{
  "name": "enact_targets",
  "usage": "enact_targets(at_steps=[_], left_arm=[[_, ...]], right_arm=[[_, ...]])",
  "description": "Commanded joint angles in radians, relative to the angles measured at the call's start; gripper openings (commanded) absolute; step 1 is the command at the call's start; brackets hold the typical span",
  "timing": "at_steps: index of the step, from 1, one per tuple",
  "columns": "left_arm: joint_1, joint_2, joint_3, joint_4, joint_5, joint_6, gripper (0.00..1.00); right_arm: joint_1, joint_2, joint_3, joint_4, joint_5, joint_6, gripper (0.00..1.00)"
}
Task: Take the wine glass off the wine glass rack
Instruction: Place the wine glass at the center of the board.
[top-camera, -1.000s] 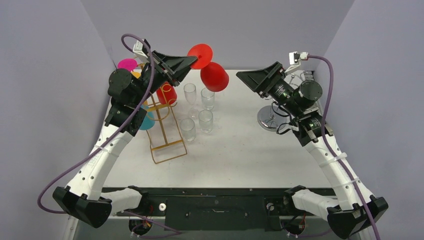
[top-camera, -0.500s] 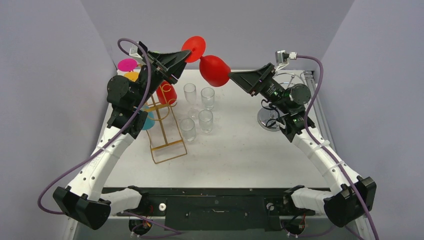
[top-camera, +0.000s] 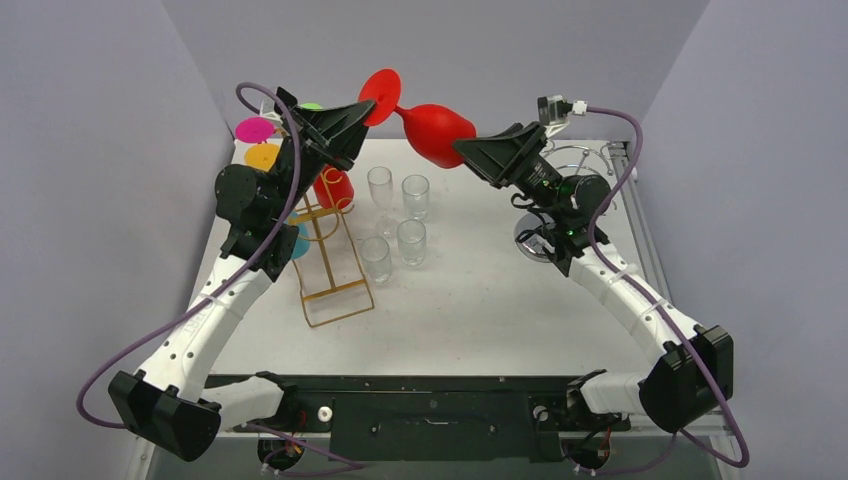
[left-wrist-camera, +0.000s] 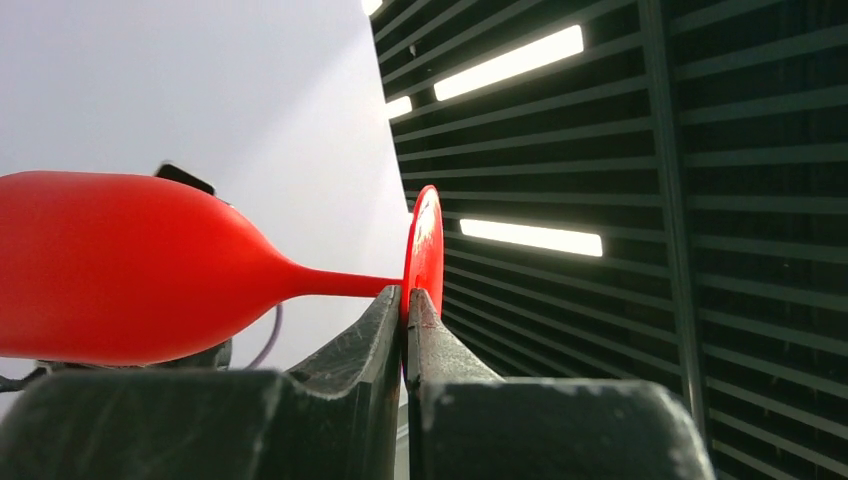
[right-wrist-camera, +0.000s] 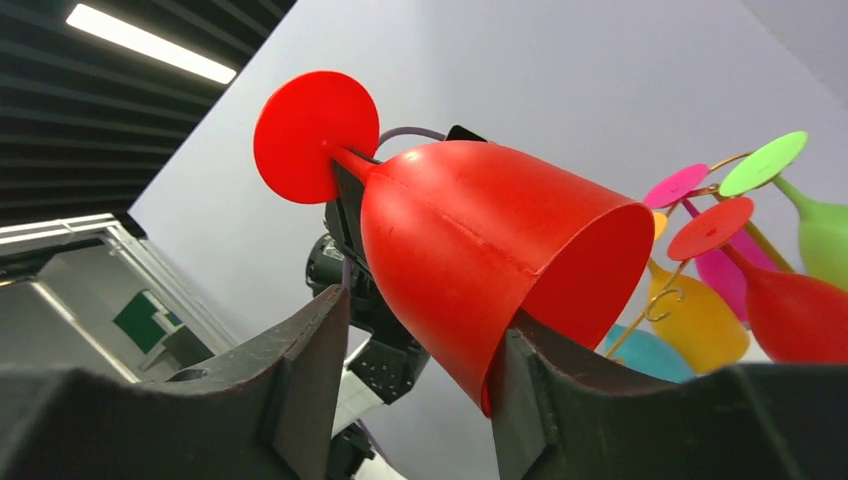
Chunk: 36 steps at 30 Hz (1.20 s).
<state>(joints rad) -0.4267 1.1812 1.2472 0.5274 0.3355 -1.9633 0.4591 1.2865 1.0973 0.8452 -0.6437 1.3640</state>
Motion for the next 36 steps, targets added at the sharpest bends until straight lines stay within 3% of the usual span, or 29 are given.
enact_targets(at_steps=[1,4,7,9,12,15,16,17,23,28,36], left_arm=[[-0.003,-0.008,-0.017,0.086,0.022,-0.024,0.0],[-0.003,-0.01,-0.026,0.098,0.036,-0.022,0.02],[-0.002,-0.022,-0.022,0.072,0.048,0.029,0.14],[0.003,-0.041,0.004,-0.035,0.059,0.108,0.3],[0.011,-0.059,0.039,-0.157,0.077,0.263,0.57],[0.016,-0.09,0.092,-0.357,0.071,0.409,0.82],[0.018,-0.098,0.104,-0.399,0.054,0.492,0.96],[0.018,-0.115,0.124,-0.485,0.031,0.53,1.0],[0.019,-0.171,0.185,-0.78,-0.061,0.841,0.96],[0.017,-0.204,0.248,-0.97,-0.142,1.012,0.96],[0.017,-0.256,0.326,-1.196,-0.338,1.241,0.96]], right_arm=[[0.017,0.022,0.007,0.224,-0.009,0.095,0.39],[0.019,0.034,0.015,0.251,0.004,0.128,0.26],[0.019,0.024,0.033,0.225,0.015,0.125,0.03],[0.018,0.002,0.047,0.166,0.022,0.094,0.0],[0.017,-0.048,0.087,-0.076,0.041,-0.045,0.0],[0.015,-0.123,0.137,-0.431,0.092,-0.247,0.0],[0.013,-0.134,0.169,-0.507,0.129,-0.283,0.0],[0.012,-0.149,0.189,-0.646,0.15,-0.35,0.0],[0.008,-0.141,0.38,-1.146,0.334,-0.539,0.0],[0.065,-0.044,0.54,-1.519,0.5,-0.702,0.0],[0.201,0.11,0.677,-1.778,0.78,-0.796,0.0]])
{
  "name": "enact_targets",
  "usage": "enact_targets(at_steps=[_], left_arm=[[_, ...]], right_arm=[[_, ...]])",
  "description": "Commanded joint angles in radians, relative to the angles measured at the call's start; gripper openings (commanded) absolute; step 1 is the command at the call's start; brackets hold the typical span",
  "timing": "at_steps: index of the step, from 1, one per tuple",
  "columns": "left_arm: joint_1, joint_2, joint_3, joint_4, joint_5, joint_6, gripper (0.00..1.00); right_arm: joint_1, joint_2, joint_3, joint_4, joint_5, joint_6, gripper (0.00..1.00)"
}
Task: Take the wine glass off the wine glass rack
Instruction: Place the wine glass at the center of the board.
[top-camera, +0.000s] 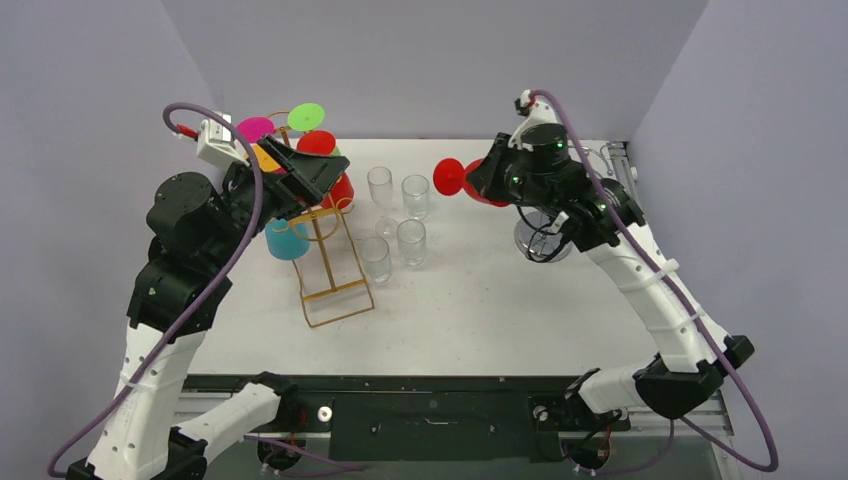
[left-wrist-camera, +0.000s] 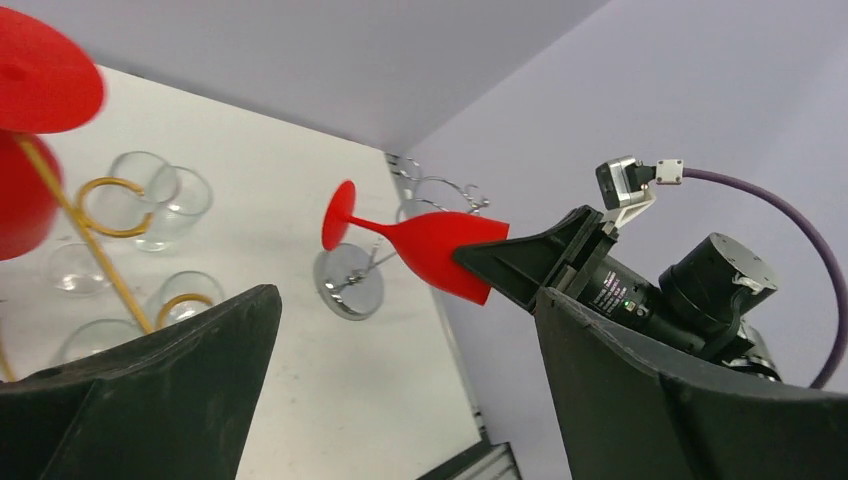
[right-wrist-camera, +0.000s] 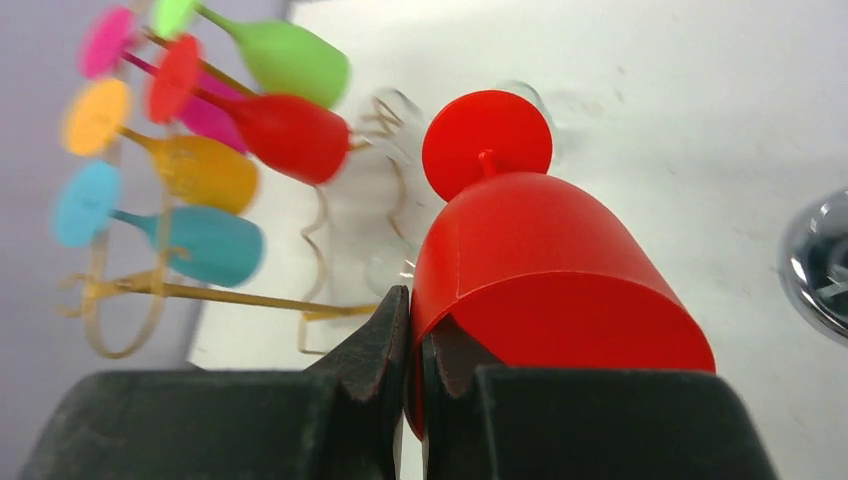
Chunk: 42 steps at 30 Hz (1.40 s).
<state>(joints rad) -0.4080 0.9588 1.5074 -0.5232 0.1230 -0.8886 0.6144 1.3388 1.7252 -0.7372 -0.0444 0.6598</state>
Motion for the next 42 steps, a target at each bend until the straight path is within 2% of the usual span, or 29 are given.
enact_targets(at_steps=[1,4,12,25,35,42], left_arm=[[-0.002,-0.037,0.07,-0.156,-0.139,0.191,0.96],[0.0,-0.051,0.073,-0.19,-0.178,0.223,0.96],[0.0,-0.068,0.064,-0.211,-0.216,0.273,0.96],[0.001,-0.072,0.112,-0.254,-0.262,0.328,0.96],[0.004,-0.06,0.109,-0.25,-0.27,0.335,0.96],[0.005,-0.051,0.103,-0.243,-0.26,0.328,0.96]], right_arm=[[0.066,0.069,0.057,-0.21,0.206,-0.098,0.0],[0.123,0.13,0.07,-0.27,0.278,-0.119,0.0],[0.163,0.314,0.158,-0.328,0.295,-0.165,0.0],[0.088,0.624,0.439,-0.389,0.221,-0.23,0.0],[0.04,0.707,0.448,-0.372,0.126,-0.265,0.0],[0.039,0.78,0.48,-0.375,0.12,-0.269,0.0]])
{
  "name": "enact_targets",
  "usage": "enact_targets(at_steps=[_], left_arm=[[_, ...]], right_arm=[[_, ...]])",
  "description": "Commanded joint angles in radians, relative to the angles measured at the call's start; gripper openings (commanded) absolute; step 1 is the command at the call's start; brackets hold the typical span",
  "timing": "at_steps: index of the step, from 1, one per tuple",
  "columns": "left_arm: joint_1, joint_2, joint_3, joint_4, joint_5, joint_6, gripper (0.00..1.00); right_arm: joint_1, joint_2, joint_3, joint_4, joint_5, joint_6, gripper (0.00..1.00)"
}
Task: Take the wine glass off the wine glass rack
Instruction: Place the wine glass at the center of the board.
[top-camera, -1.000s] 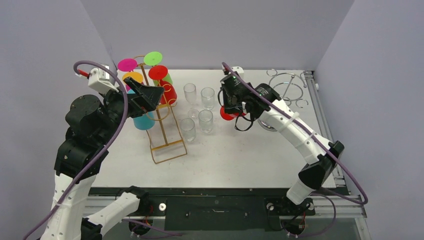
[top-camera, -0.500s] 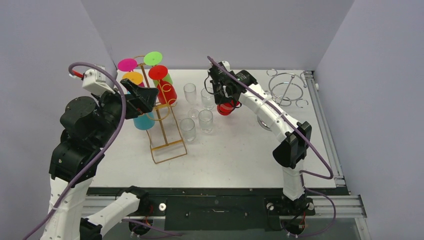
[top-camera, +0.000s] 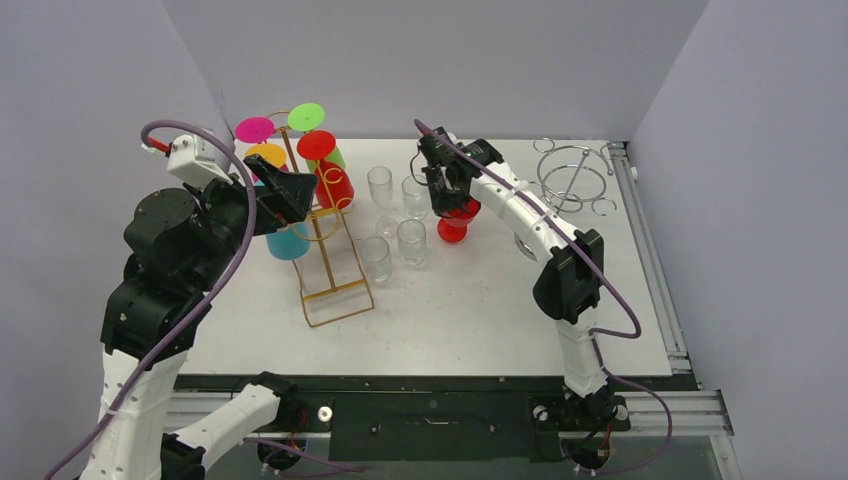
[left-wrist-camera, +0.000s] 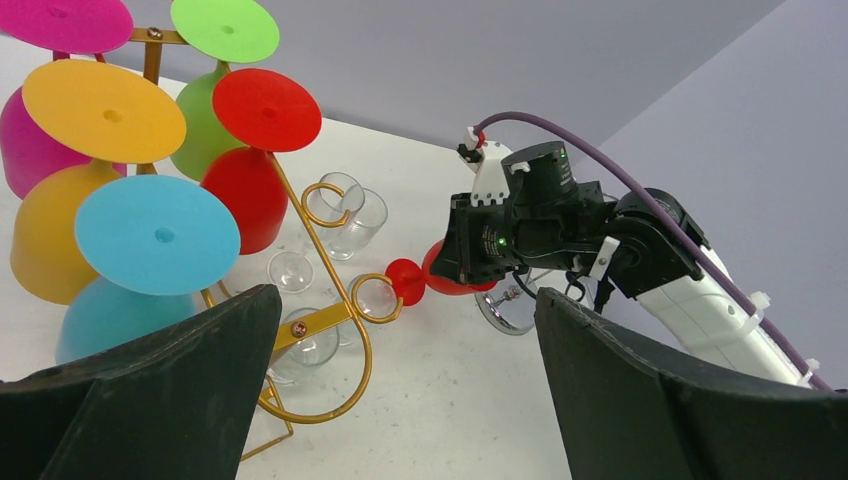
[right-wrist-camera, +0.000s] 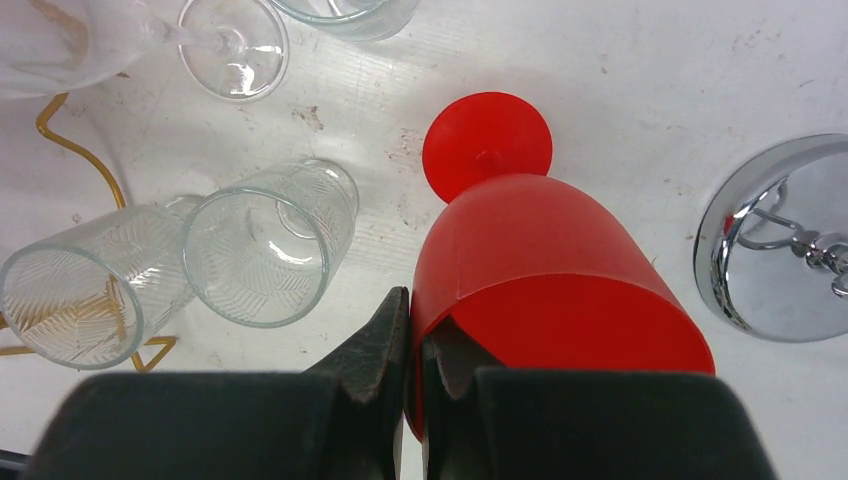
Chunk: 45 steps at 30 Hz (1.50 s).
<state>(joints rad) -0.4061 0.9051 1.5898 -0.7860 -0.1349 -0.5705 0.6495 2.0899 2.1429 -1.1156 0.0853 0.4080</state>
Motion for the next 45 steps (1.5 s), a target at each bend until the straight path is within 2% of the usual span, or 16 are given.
enact_targets(at_steps=[1,11,13,16,20,26,35,39,45], left_arm=[[0.003,0.003,0.023,0.018,-0.003,0.01,0.96],[0.003,0.009,0.027,0.01,0.001,0.01,0.96],[0.003,0.009,0.028,0.009,-0.001,0.01,0.96],[0.003,0.011,0.031,0.008,0.001,0.01,0.96],[0.003,0.016,0.036,0.007,0.006,0.01,0.96],[0.003,0.025,0.056,-0.015,-0.016,0.011,0.96],[0.013,0.118,0.161,-0.166,-0.15,0.012,0.96],[0.061,0.127,0.153,-0.166,-0.129,-0.008,0.96],[0.292,0.132,0.118,-0.169,0.063,-0.03,0.96]], right_arm=[[0.003,0.035,0.065,0.004,-0.011,-0.017,0.0],[0.001,0.081,0.068,0.015,-0.027,-0.015,0.0],[0.001,0.083,0.069,0.015,-0.026,-0.015,0.03],[0.001,0.079,0.072,0.014,-0.02,-0.014,0.16],[0.0,0.075,0.092,0.004,-0.012,-0.014,0.28],[0.0,0.058,0.117,-0.002,-0.003,-0.008,0.37],[0.001,-0.01,0.105,0.01,-0.007,0.006,0.44],[0.001,-0.069,0.073,0.024,-0.011,0.009,0.48],[0.001,-0.153,0.066,0.039,-0.037,0.023,0.55]])
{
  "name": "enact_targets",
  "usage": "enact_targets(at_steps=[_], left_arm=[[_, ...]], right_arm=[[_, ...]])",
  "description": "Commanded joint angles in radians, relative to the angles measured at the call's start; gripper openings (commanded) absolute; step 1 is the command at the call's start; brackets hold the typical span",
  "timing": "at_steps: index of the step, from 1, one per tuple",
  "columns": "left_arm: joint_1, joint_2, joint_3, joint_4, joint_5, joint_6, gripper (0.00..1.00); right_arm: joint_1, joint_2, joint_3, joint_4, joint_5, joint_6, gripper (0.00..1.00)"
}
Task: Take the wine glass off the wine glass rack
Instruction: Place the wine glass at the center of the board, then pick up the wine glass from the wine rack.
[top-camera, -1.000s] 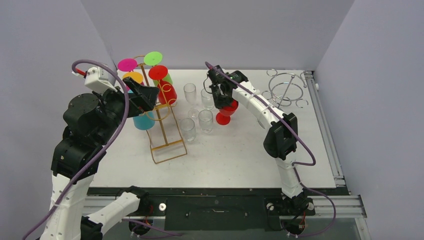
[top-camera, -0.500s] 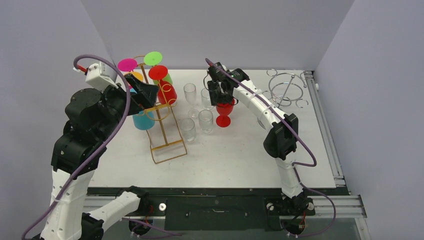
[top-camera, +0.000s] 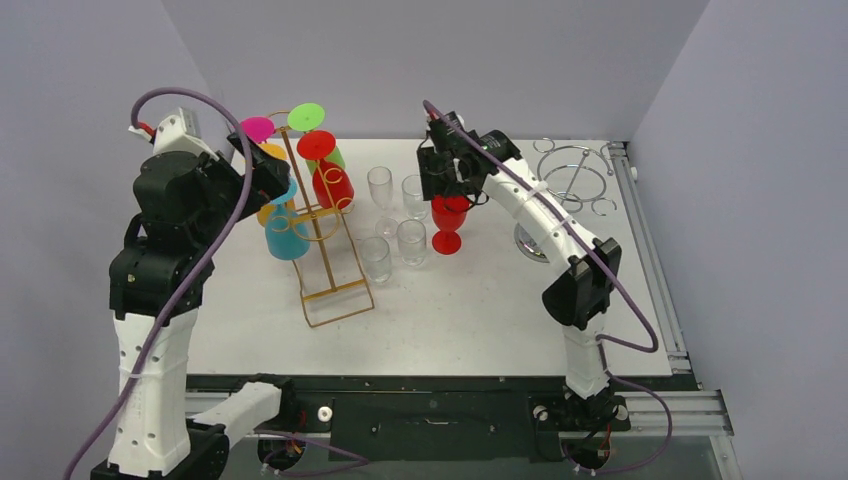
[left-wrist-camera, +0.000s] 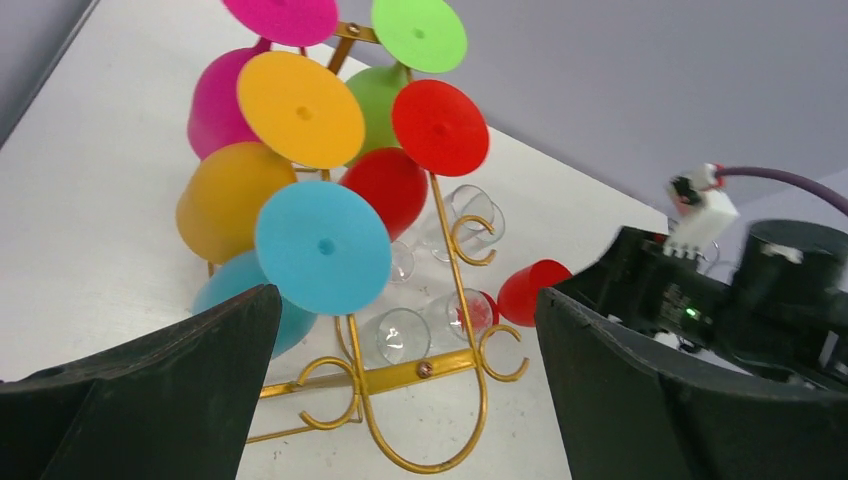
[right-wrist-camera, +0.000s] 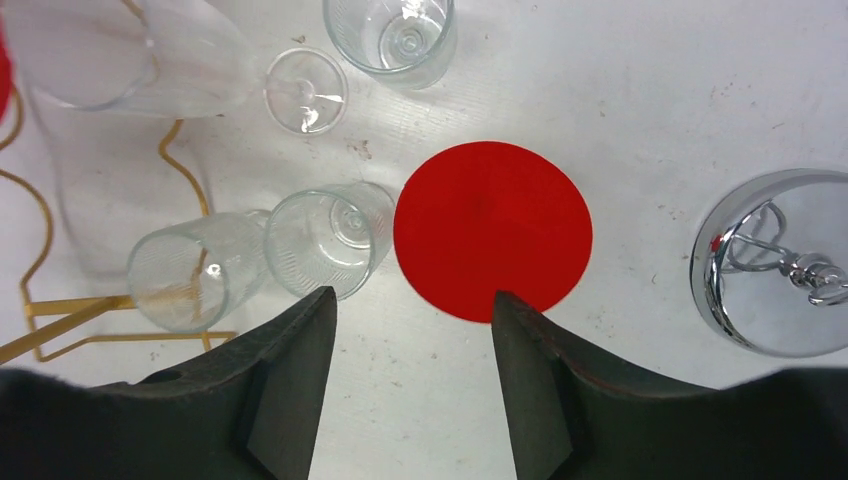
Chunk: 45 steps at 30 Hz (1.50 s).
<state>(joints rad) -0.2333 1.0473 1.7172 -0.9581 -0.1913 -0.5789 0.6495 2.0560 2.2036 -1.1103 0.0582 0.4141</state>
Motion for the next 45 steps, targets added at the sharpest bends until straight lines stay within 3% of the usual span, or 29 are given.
enact_targets(at_steps=[1,8,12,16,29,38,45], left_arm=[[0.179,-0.015,-0.018,0.007,0.168,-0.024,0.96],[0.501,-0.064,-0.189,0.097,0.505,-0.101,0.98],[0.622,-0.093,-0.326,0.258,0.74,-0.204,0.86],[0.678,-0.115,-0.451,0.43,0.887,-0.337,0.74],[0.697,-0.112,-0.604,0.637,0.956,-0.508,0.44],[0.697,-0.119,-0.614,0.628,0.937,-0.5,0.31],[0.697,-0.113,-0.55,0.523,0.881,-0.419,0.27]], right_arm=[[0.002,-0.134,0.006,0.035,-0.018,0.018,0.55],[0.006,-0.213,-0.014,0.053,-0.049,0.025,0.69],[0.006,-0.269,-0.041,0.078,-0.085,0.036,0.71],[0.006,-0.307,-0.071,0.114,-0.106,0.052,0.71],[-0.001,-0.35,-0.138,0.165,-0.128,0.065,0.71],[-0.004,-0.34,-0.126,0.169,-0.142,0.07,0.7],[-0.005,-0.336,-0.12,0.169,-0.147,0.07,0.7]])
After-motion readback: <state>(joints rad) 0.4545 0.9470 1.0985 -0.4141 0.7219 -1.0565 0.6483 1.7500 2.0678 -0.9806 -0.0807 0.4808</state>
